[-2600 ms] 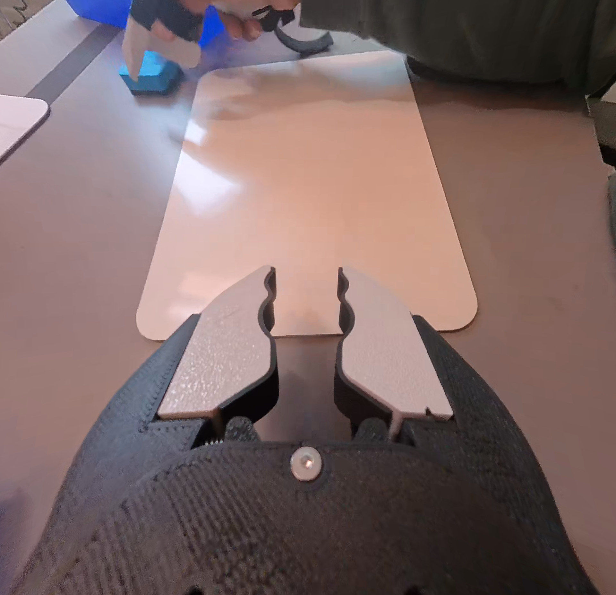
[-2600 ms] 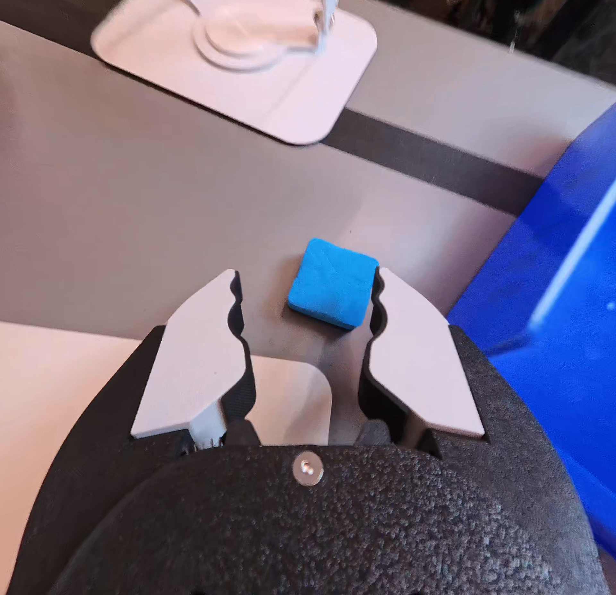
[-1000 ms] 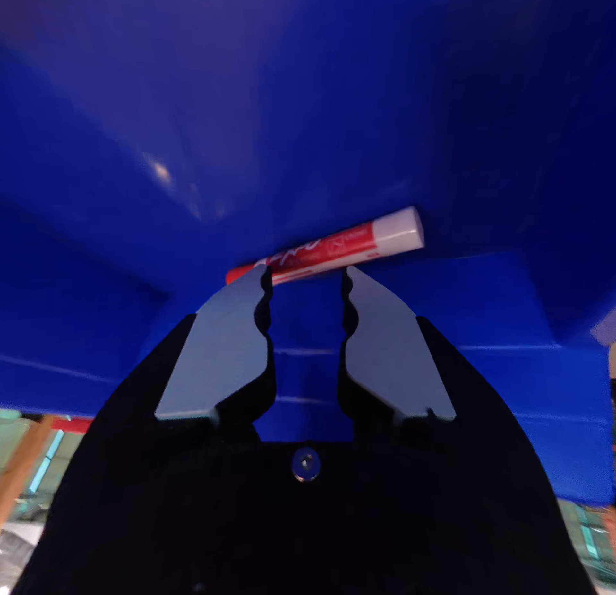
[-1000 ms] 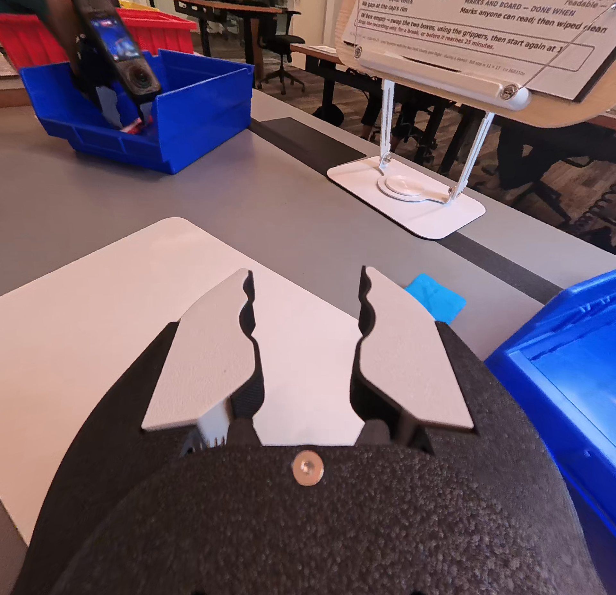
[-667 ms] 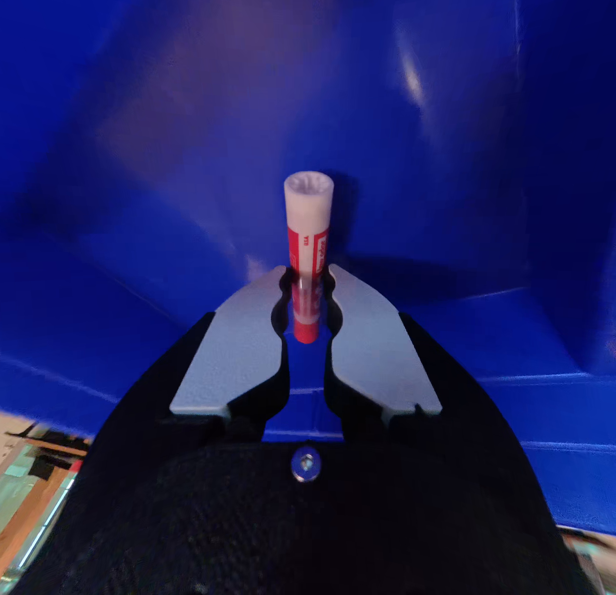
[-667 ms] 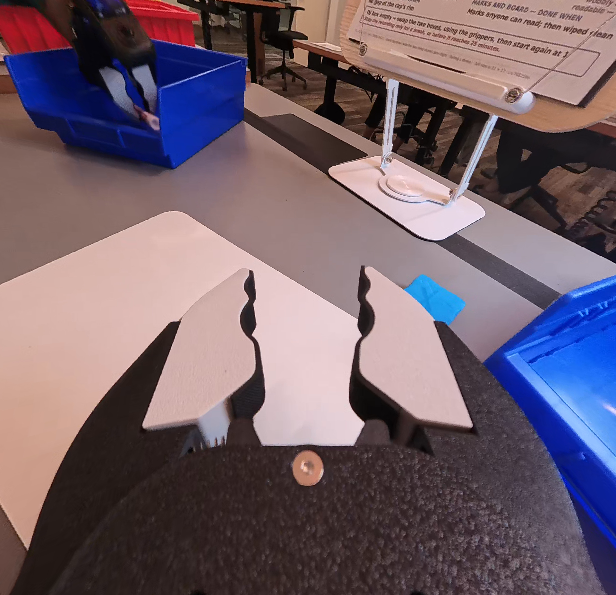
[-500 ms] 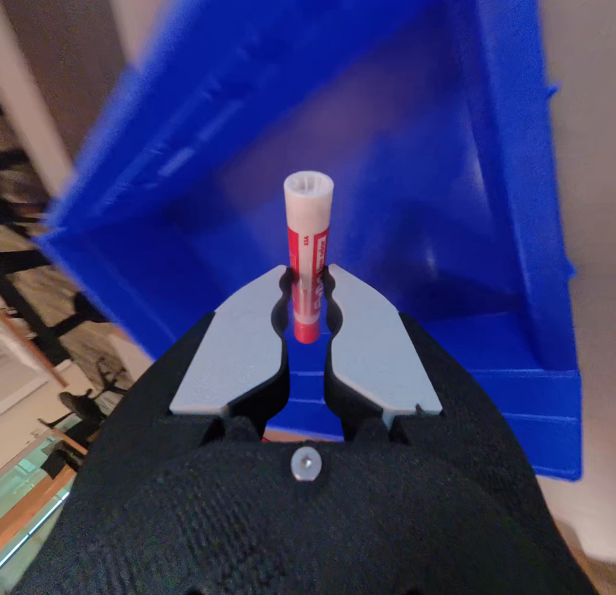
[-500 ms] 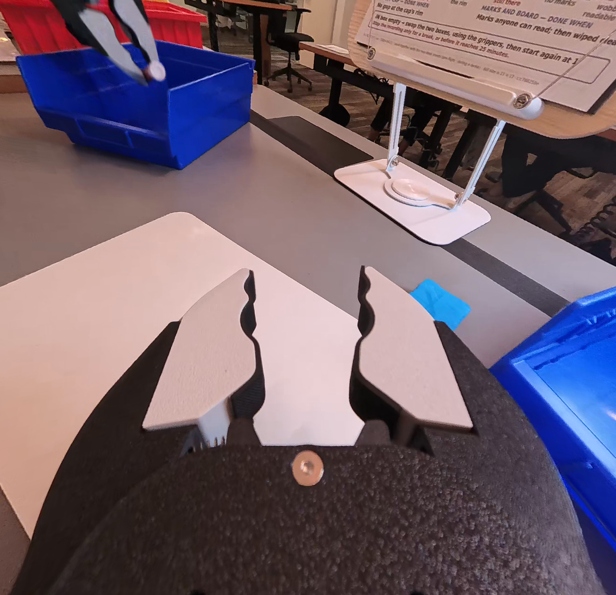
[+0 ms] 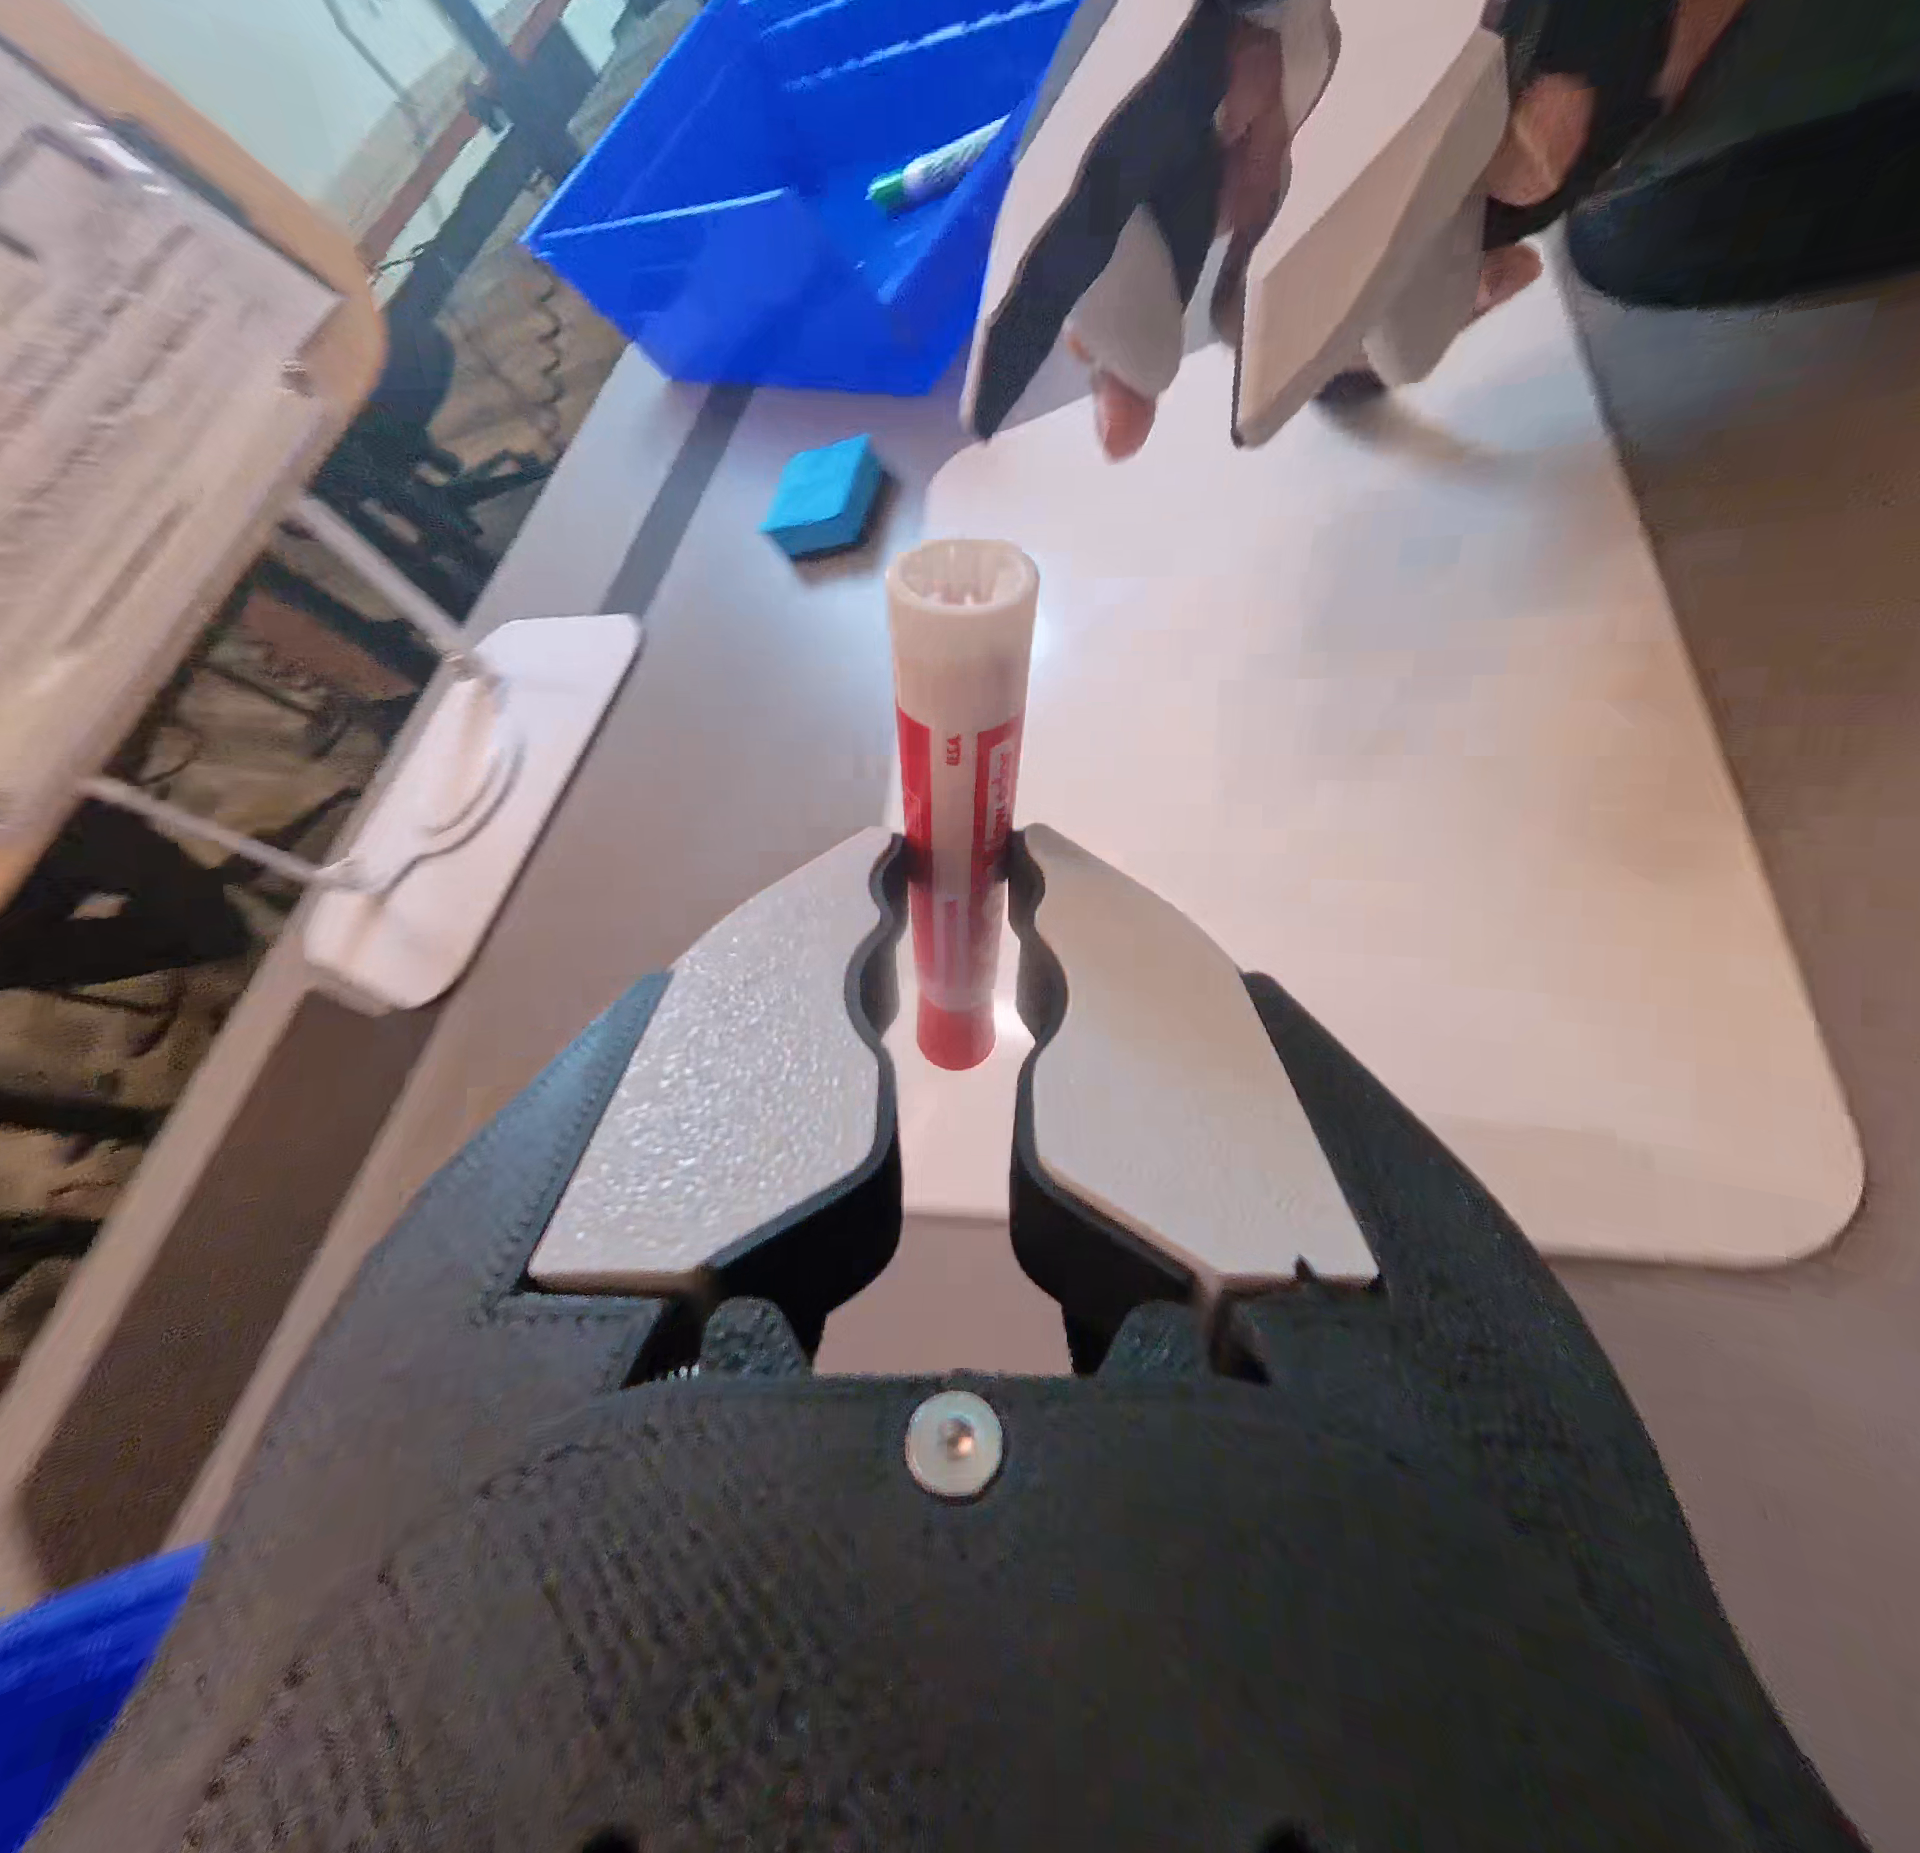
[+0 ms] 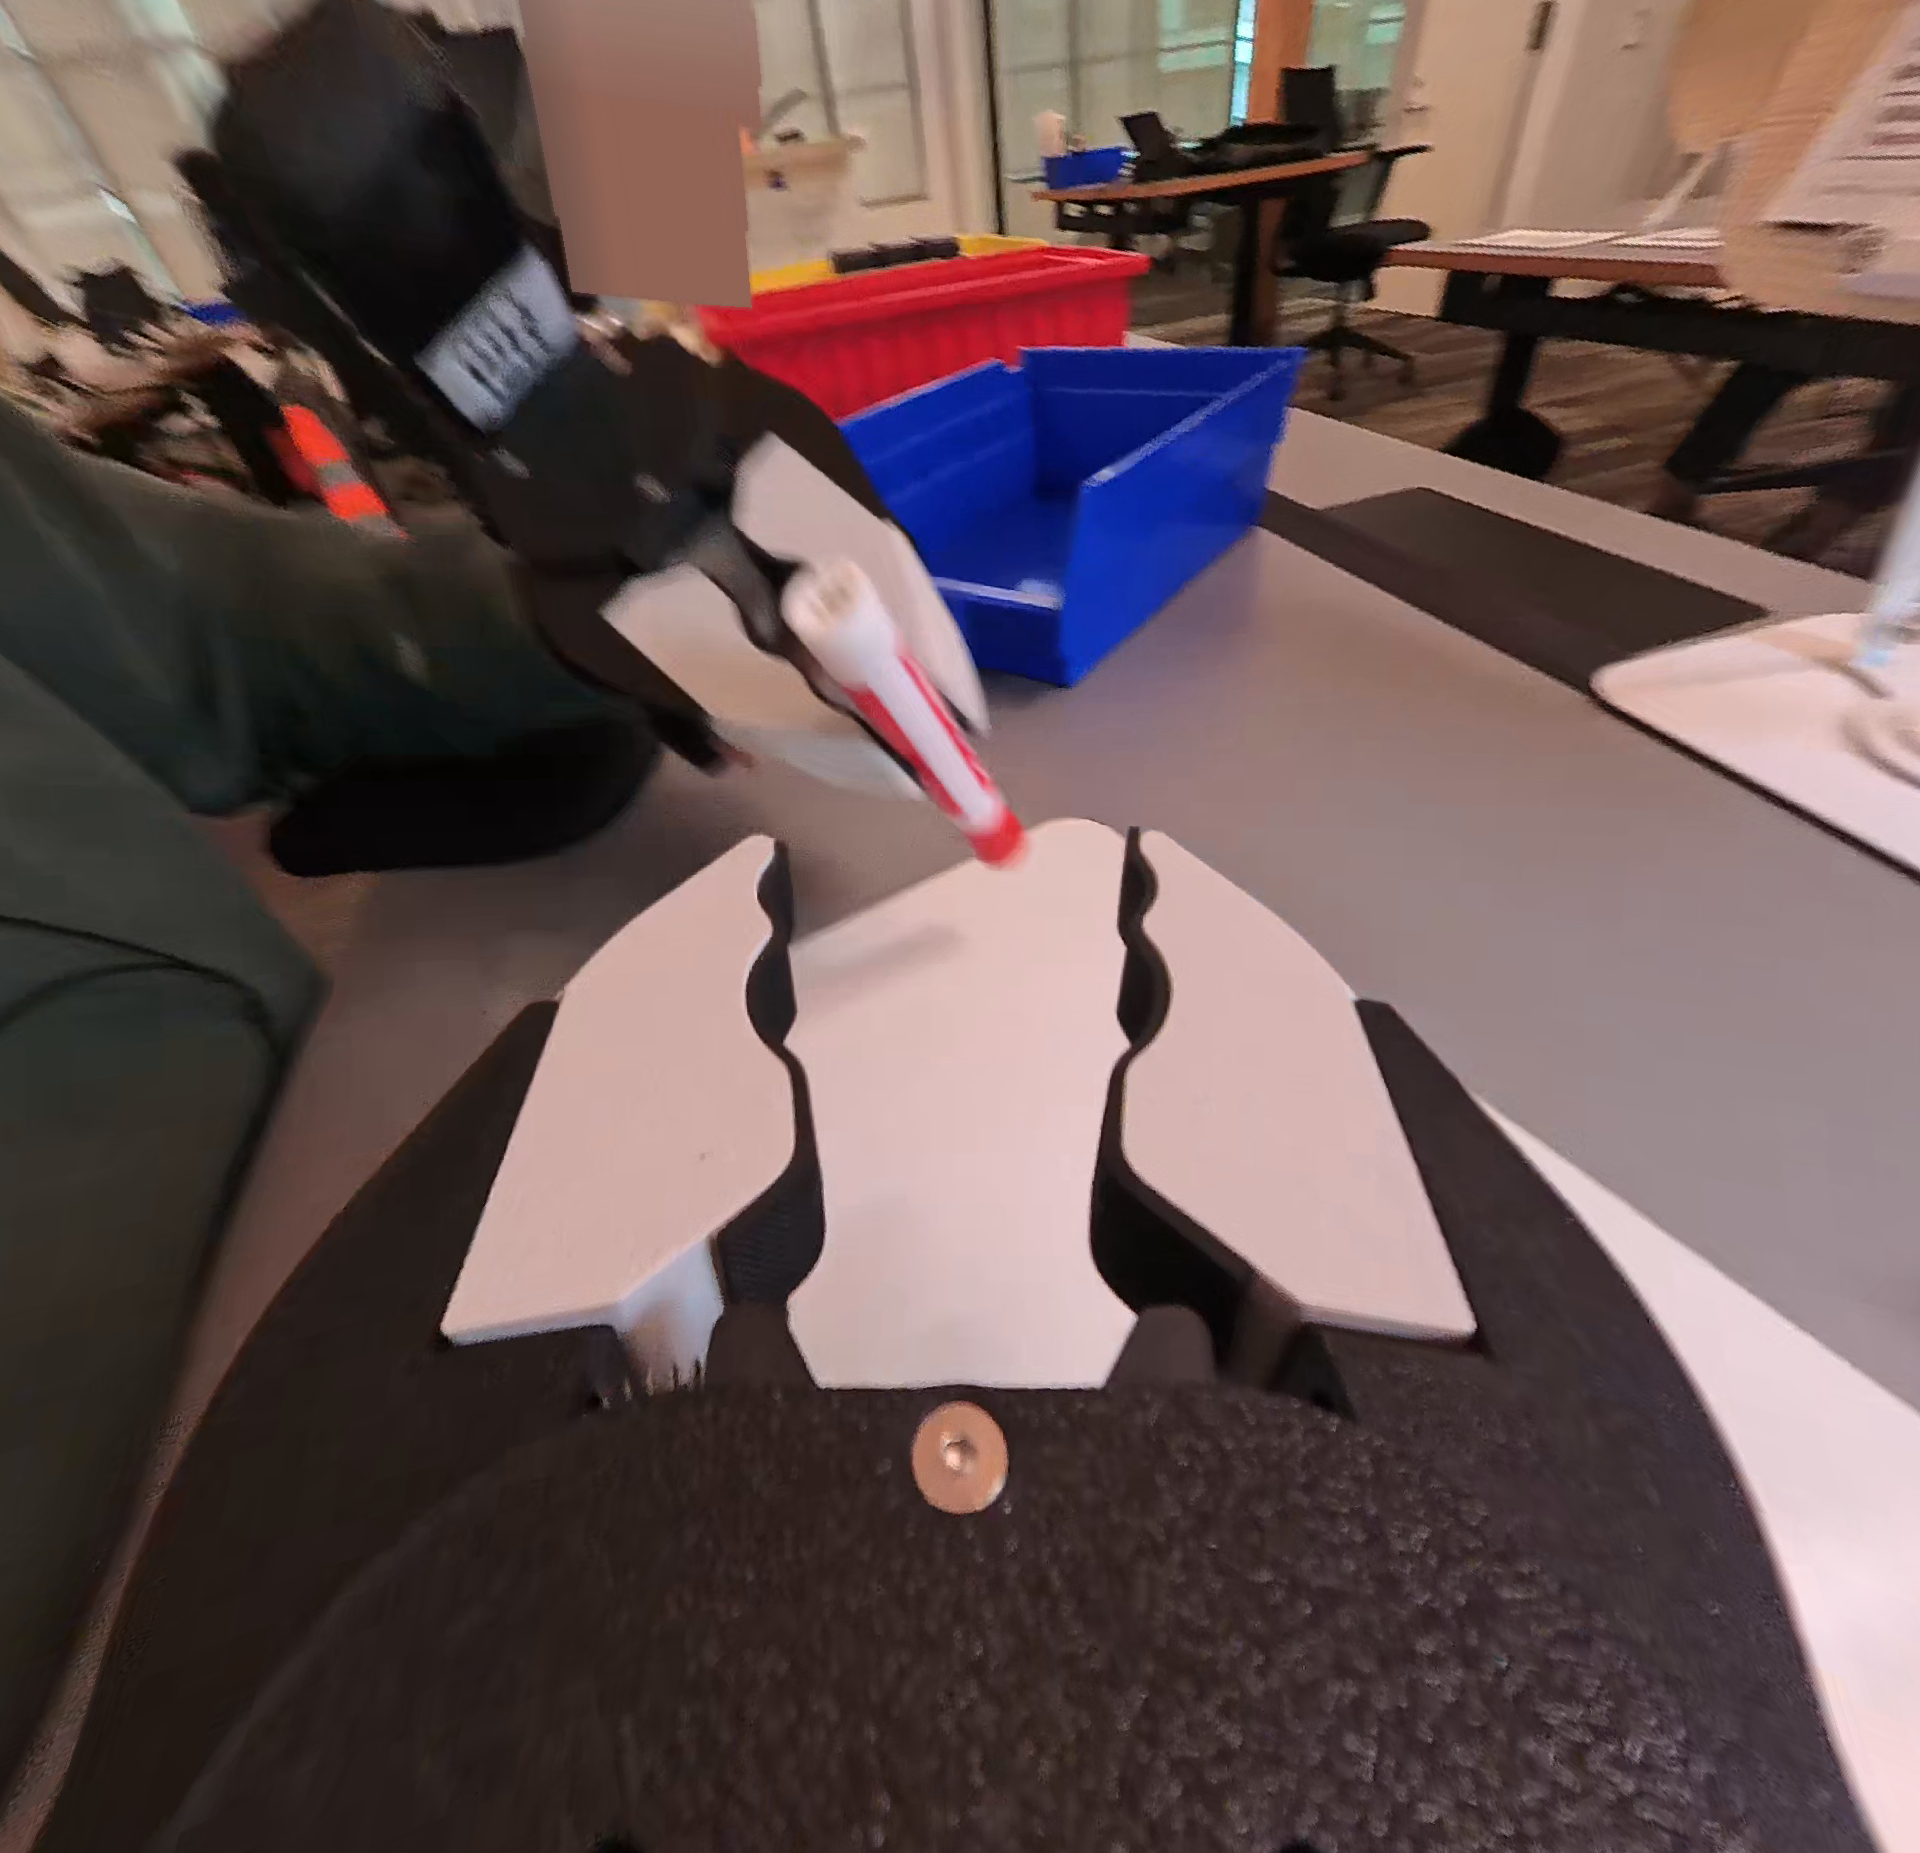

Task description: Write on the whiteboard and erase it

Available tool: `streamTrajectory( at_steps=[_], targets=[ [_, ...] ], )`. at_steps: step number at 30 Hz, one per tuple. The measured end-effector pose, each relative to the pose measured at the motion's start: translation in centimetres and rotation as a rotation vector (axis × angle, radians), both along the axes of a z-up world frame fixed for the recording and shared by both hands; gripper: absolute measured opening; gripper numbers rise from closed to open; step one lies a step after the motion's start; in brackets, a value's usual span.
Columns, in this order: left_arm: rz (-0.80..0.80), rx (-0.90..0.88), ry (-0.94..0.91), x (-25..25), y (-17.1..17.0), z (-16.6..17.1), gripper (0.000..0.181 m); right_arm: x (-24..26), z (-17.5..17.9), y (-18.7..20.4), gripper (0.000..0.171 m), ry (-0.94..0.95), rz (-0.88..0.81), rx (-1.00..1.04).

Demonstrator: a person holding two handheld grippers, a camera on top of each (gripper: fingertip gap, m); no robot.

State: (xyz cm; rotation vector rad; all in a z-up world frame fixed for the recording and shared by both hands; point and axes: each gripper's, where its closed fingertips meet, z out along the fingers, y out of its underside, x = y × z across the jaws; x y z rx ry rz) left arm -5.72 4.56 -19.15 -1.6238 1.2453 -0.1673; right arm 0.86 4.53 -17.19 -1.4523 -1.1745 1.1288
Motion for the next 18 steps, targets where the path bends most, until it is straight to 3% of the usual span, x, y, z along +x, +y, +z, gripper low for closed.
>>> streamTrajectory(
  at_steps=[4, 7, 11, 18],
  targets=[
    [-0.05, -0.06, -0.13, 3.0, 0.0, -1.9, 0.018, -1.4, 0.9, -2.8, 0.059, 0.053, 0.058, -0.13],
    [-0.043, -0.083, -0.124, 3.7, -0.1, -3.0, 0.018, -2.3, -0.3, -3.1, 0.057, -0.013, 0.034, -0.085],
    [-0.049, -0.073, -0.07, 4.3, -0.7, -4.0, 0.018, -2.8, -2.1, -2.5, 0.027, -0.088, -0.01, -0.002],
    [-0.014, -0.073, -0.075, 3.9, -0.5, -3.8, 0.018, -2.0, -3.0, -1.0, 0.019, -0.118, -0.055, -0.015]
  ],
)
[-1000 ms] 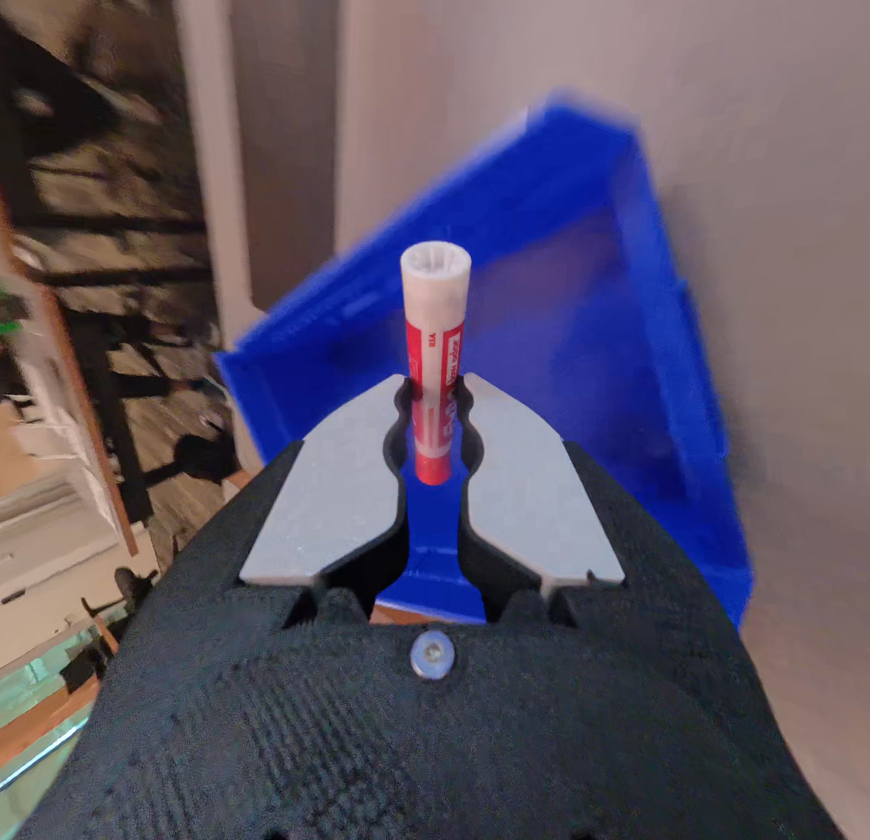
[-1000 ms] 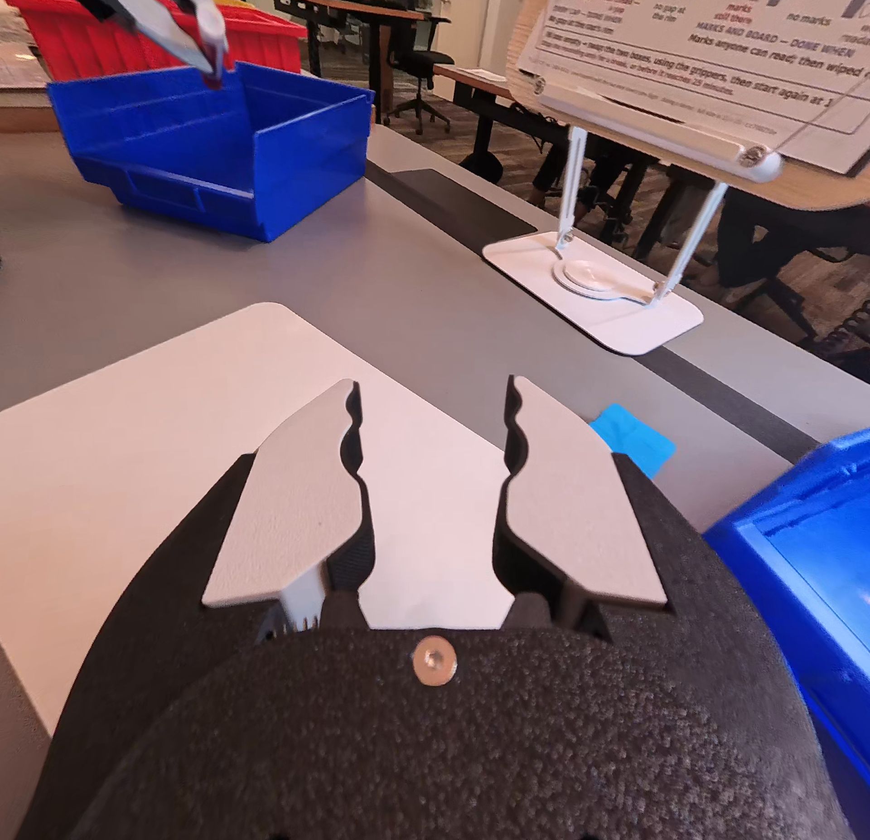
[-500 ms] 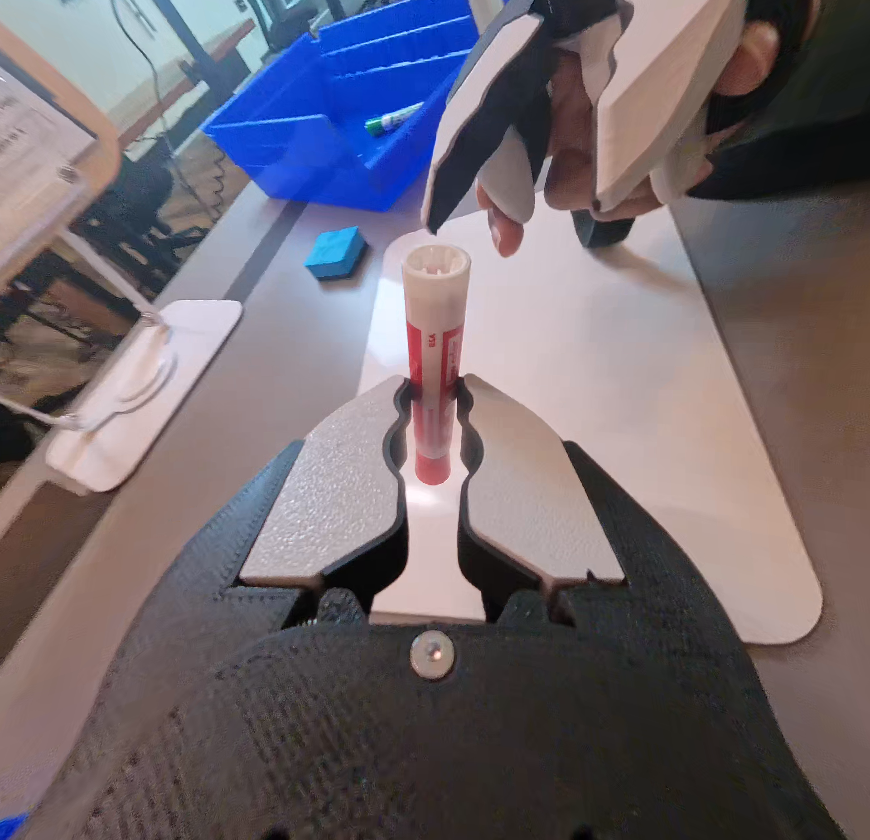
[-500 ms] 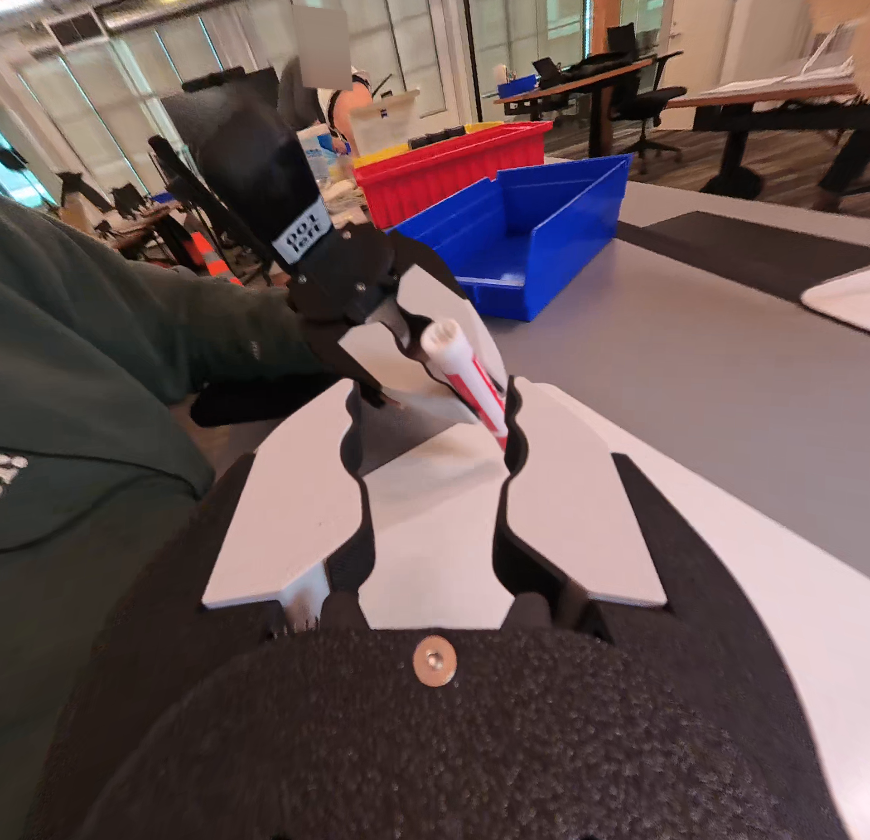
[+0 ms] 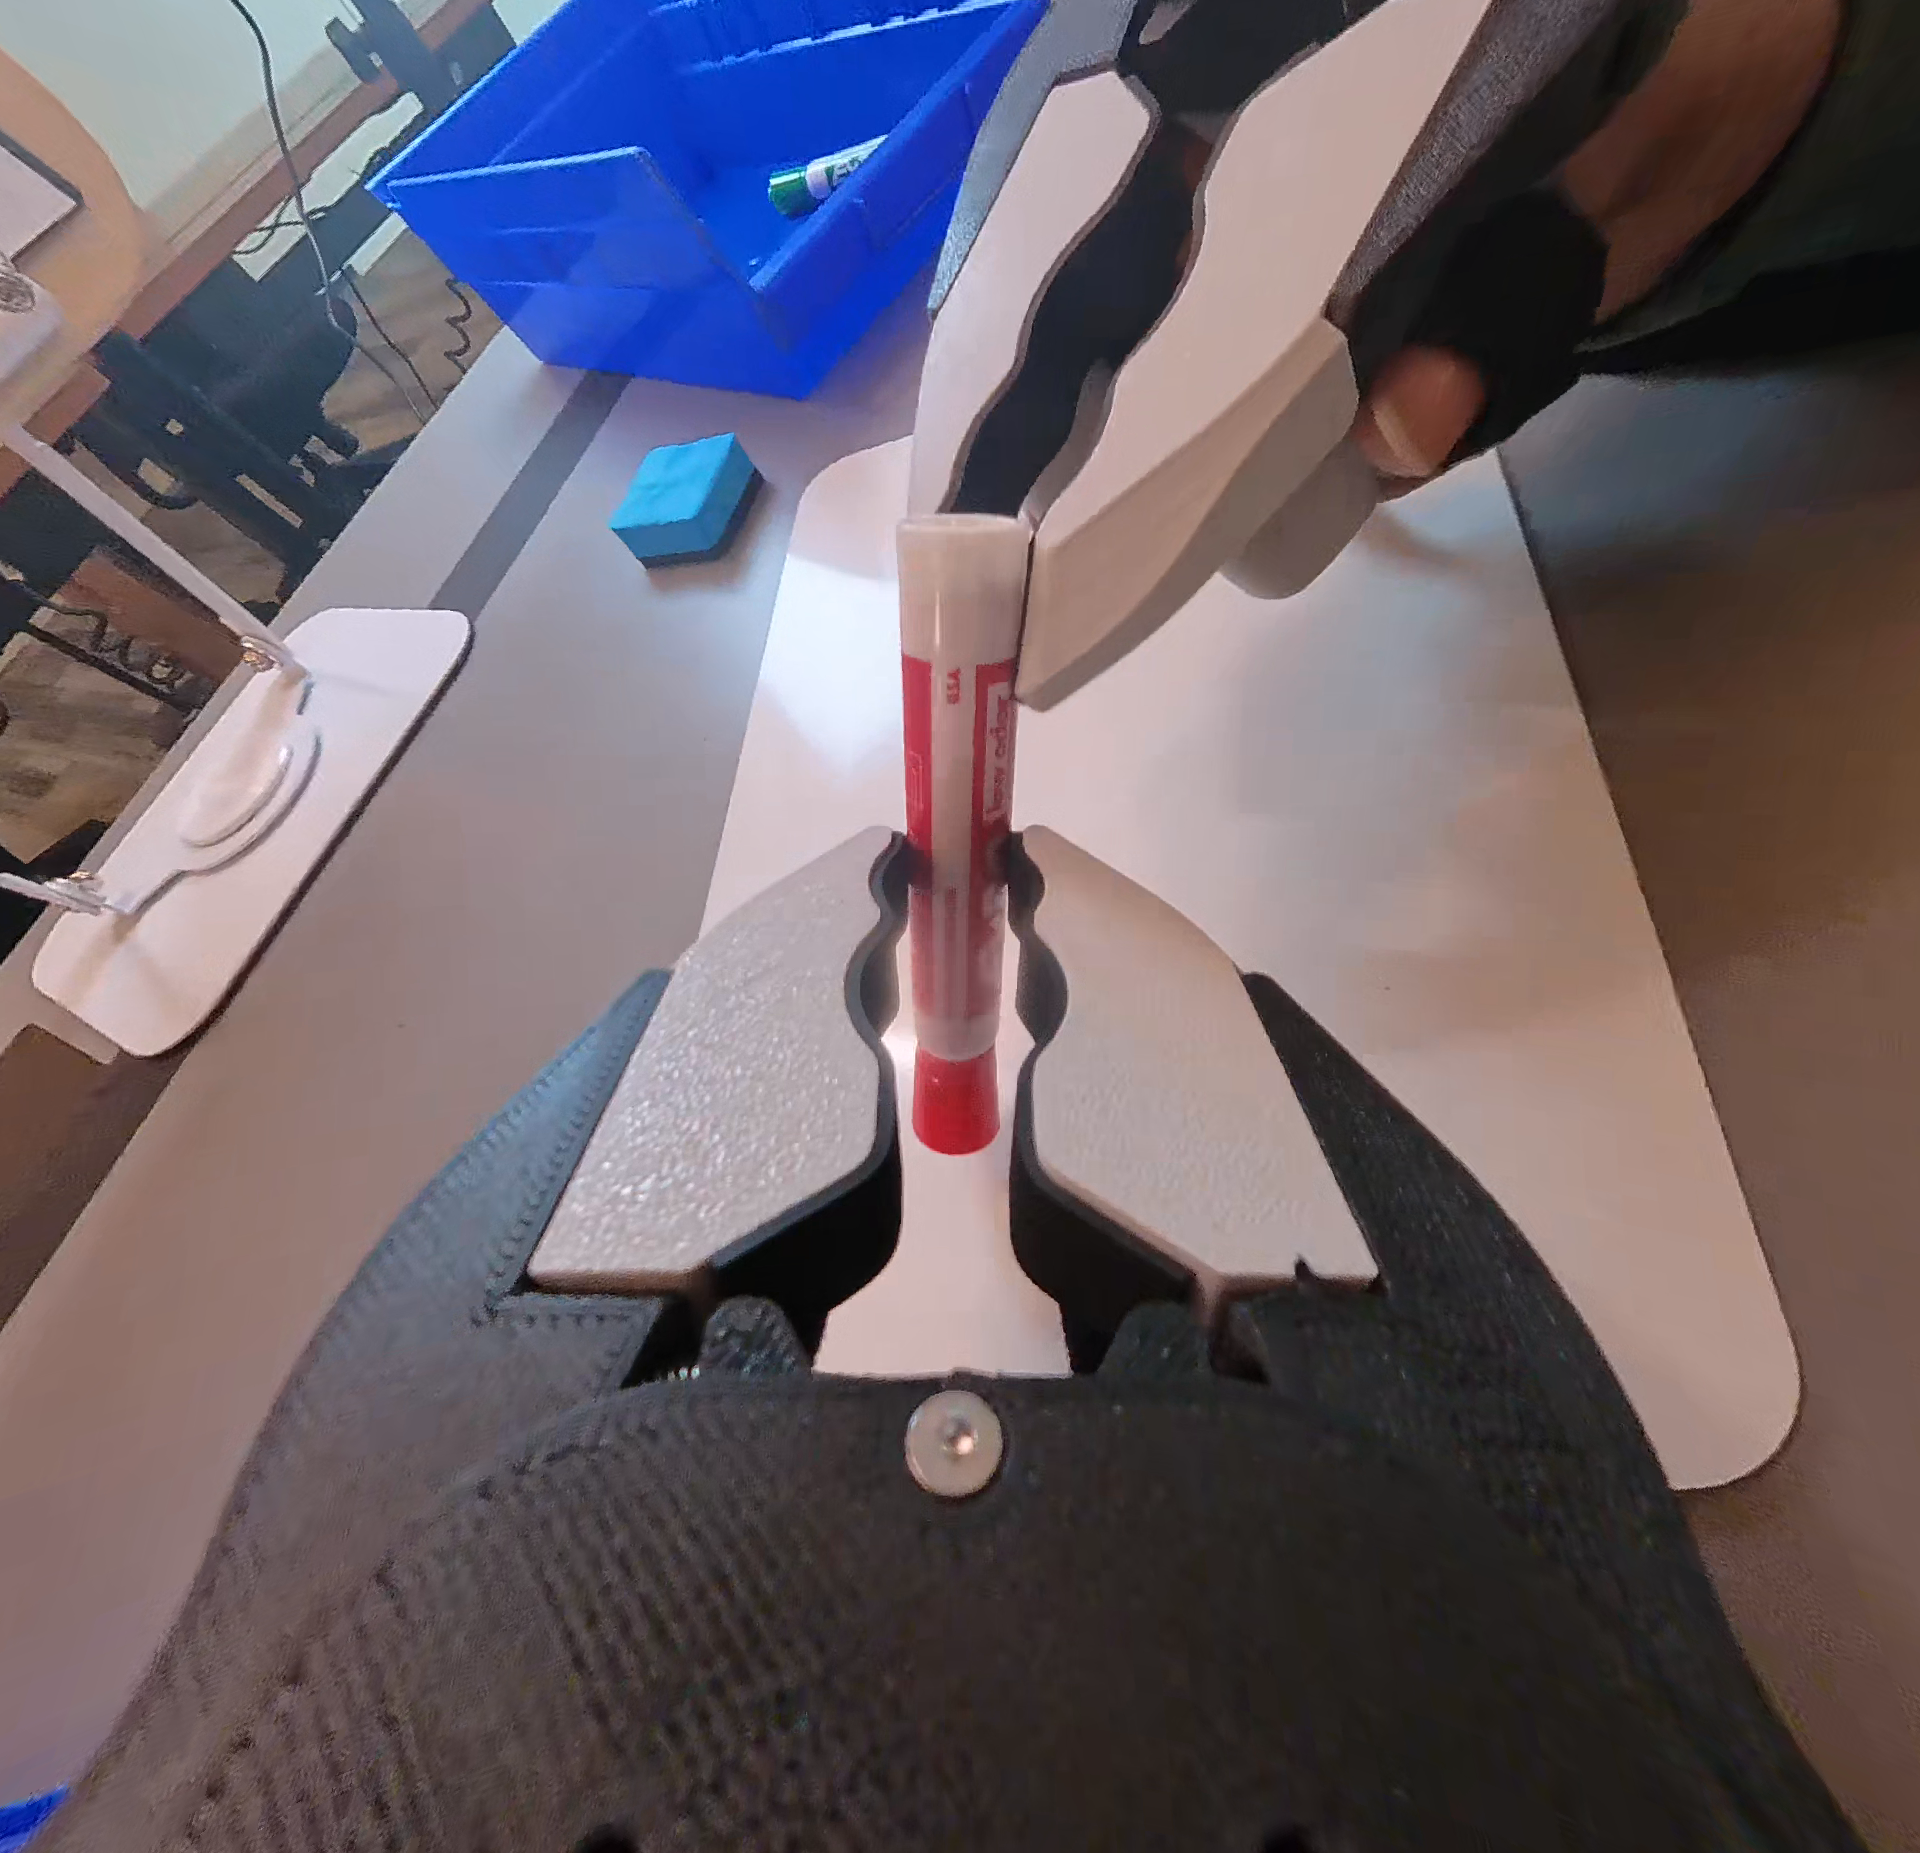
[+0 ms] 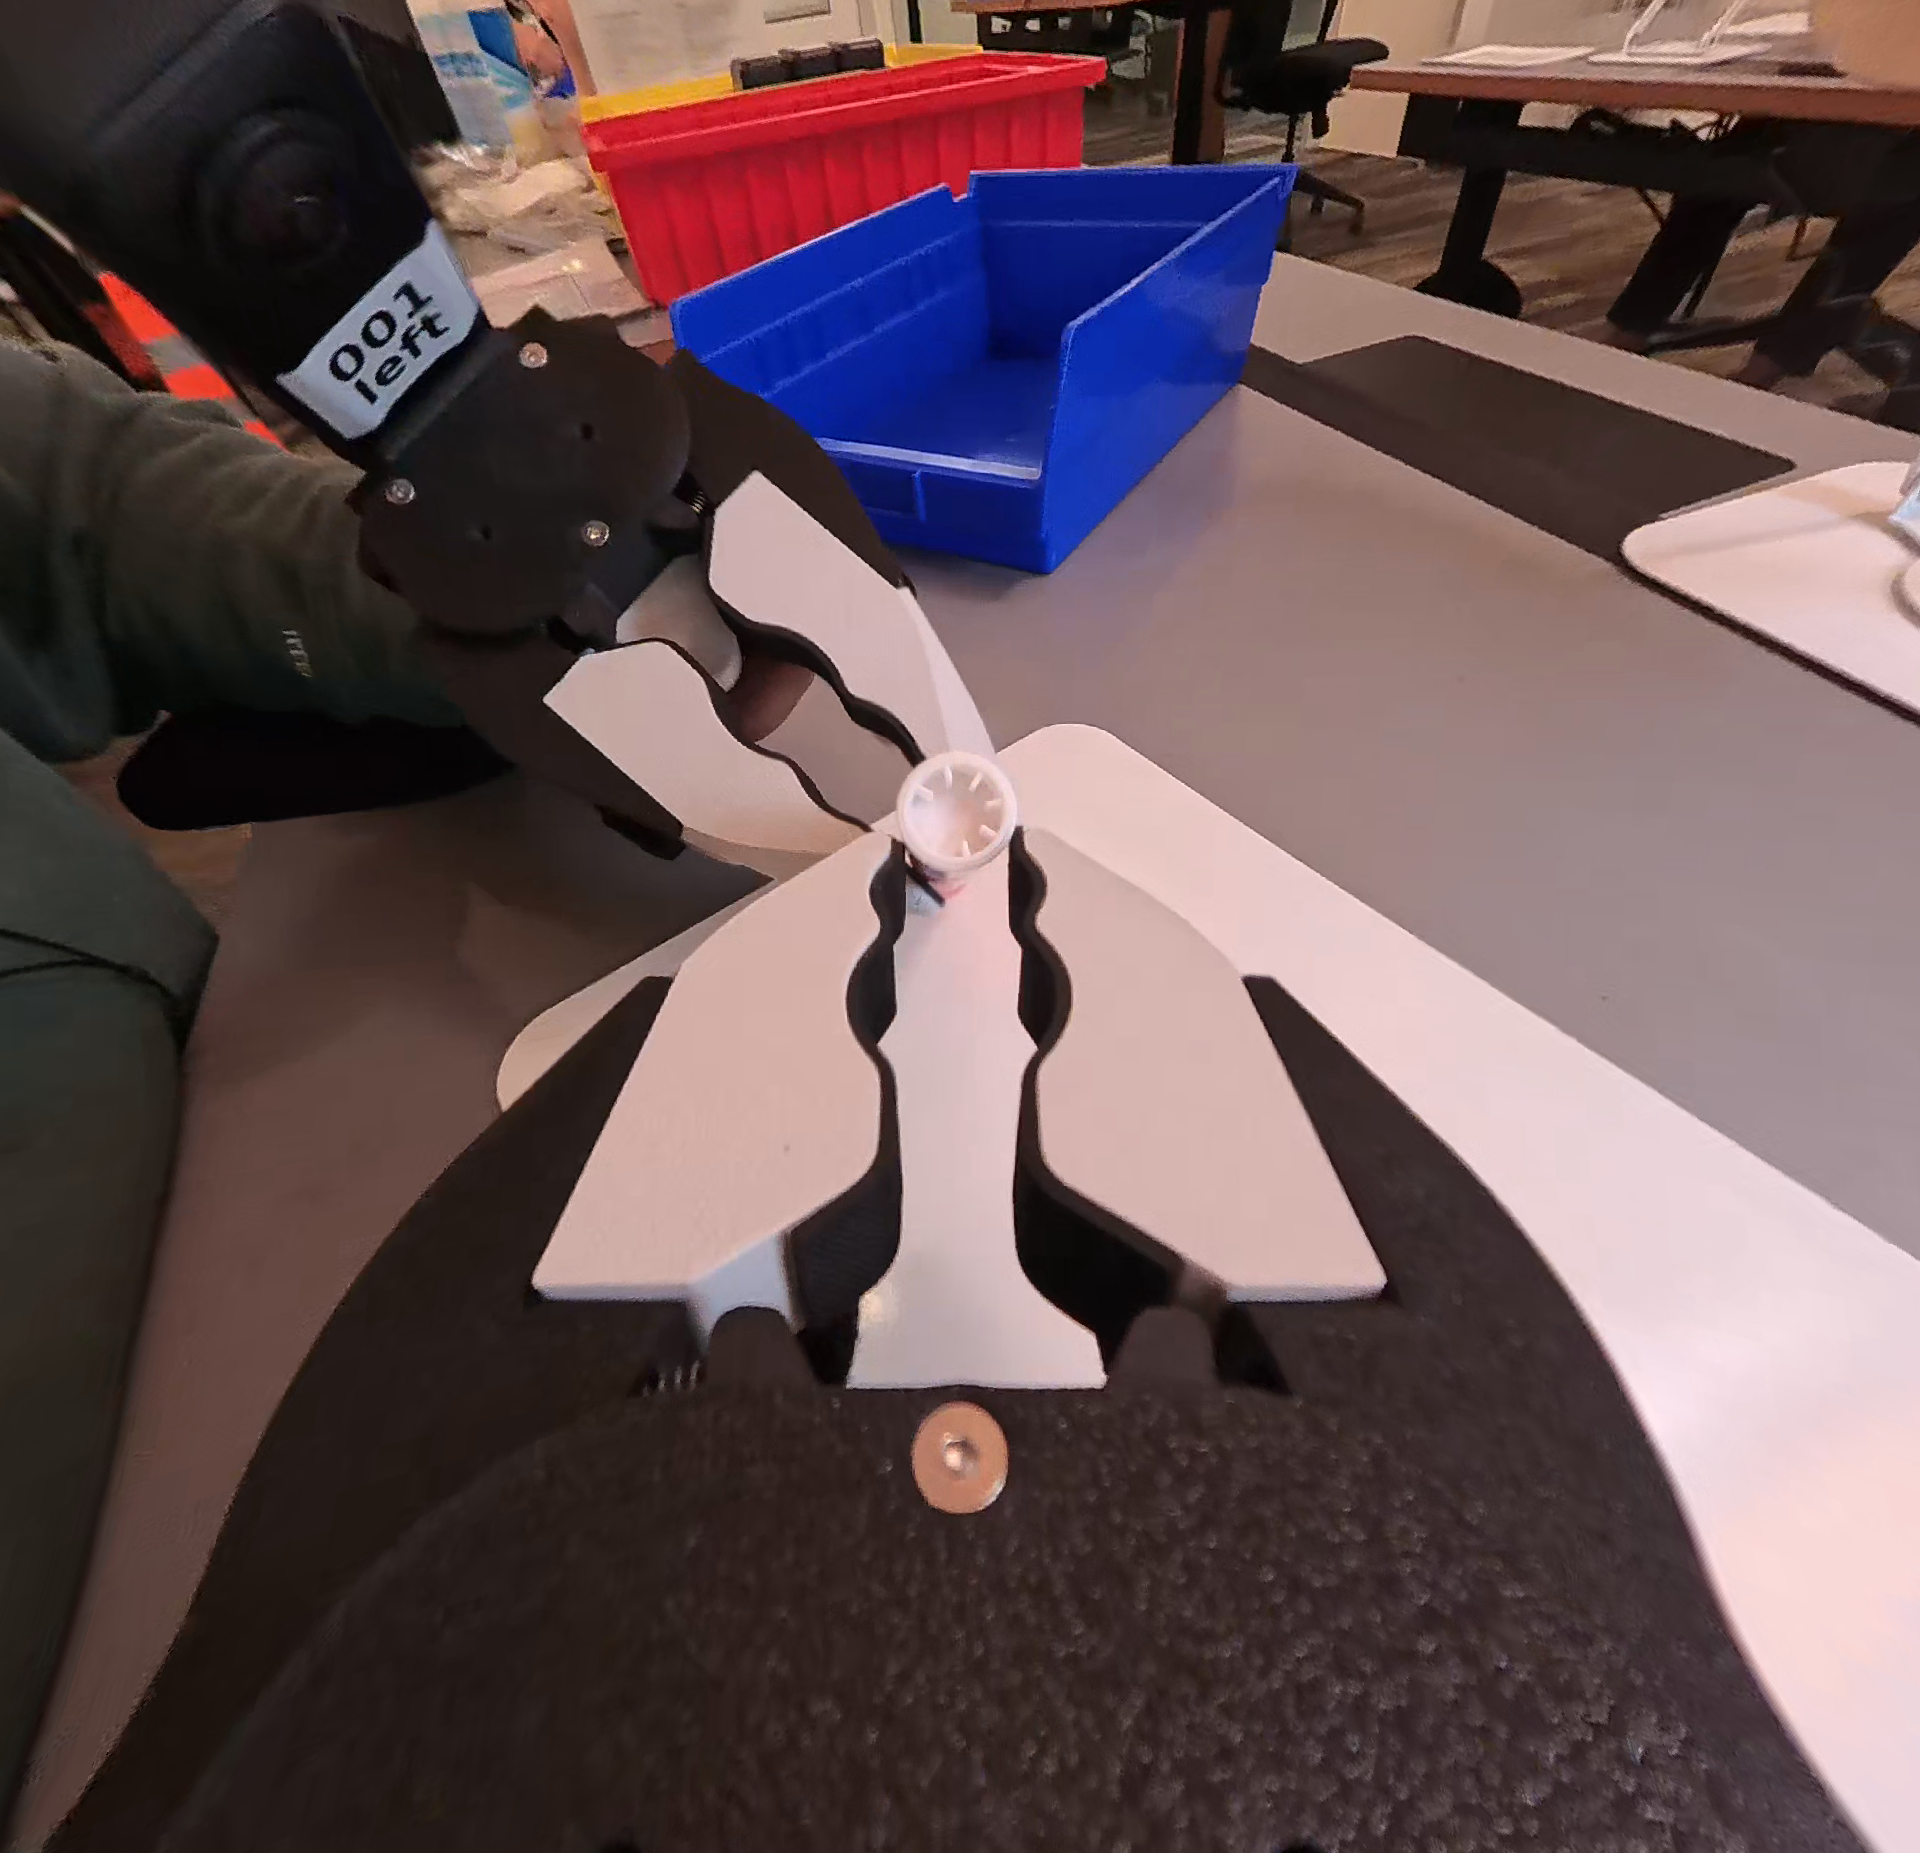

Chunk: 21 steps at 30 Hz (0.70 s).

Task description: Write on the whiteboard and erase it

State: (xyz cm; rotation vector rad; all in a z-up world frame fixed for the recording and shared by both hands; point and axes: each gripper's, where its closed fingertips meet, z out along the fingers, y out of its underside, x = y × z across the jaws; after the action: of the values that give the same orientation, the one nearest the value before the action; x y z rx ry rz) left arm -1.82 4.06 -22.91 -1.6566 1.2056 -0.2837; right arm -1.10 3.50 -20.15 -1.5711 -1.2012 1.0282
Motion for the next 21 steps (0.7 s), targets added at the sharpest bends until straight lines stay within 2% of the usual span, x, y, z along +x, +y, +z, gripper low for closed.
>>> streamTrajectory(
  at_steps=[2, 5, 6, 8, 10, 13, 16, 17, 19, 21],
  targets=[
    [0.009, 0.032, 0.032, -0.3, 0.1, 0.0, 0.018, 0.1, 0.1, 0.0, 0.02, 0.02, 0.003, -0.023],
    [0.01, 0.04, 0.051, -0.8, 0.2, -0.2, 0.018, 0.0, 0.1, -0.1, 0.047, 0.023, 0.024, -0.064],
    [0.008, 0.04, 0.061, -0.9, 0.1, -0.3, 0.018, -0.1, 0.0, -0.2, 0.049, 0.026, 0.039, -0.084],
    [0.001, 0.05, 0.107, -1.0, 0.0, -0.7, 0.018, -0.5, 0.0, -0.6, 0.046, 0.035, 0.054, -0.073],
    [-0.026, 0.058, 0.137, -0.5, -0.6, -1.0, 0.018, -0.8, -0.4, -0.7, 0.024, -0.001, 0.048, 0.003],
    [-0.04, 0.113, 0.167, -0.2, -0.9, -0.7, 0.018, -0.7, -0.4, -1.1, 0.02, -0.04, 0.065, 0.082],
    [-0.06, 0.11, 0.059, -0.3, -0.9, 0.9, 0.019, 0.2, 1.6, -0.8, 0.02, 0.058, 0.066, 0.02],
    [-0.061, 0.086, 0.031, -0.6, -0.8, 1.1, 0.028, 0.8, 2.5, -0.6, 0.02, 0.109, 0.075, 0.001],
    [-0.083, 0.014, -0.071, -1.1, -0.8, 1.4, 0.042, 1.9, 4.4, -0.5, 0.02, 0.228, 0.11, -0.037],
    [-0.126, -0.09, -0.209, -1.2, -1.4, 1.9, 0.04, 2.7, 5.4, -0.3, 0.02, 0.293, 0.127, -0.073]
  ],
)
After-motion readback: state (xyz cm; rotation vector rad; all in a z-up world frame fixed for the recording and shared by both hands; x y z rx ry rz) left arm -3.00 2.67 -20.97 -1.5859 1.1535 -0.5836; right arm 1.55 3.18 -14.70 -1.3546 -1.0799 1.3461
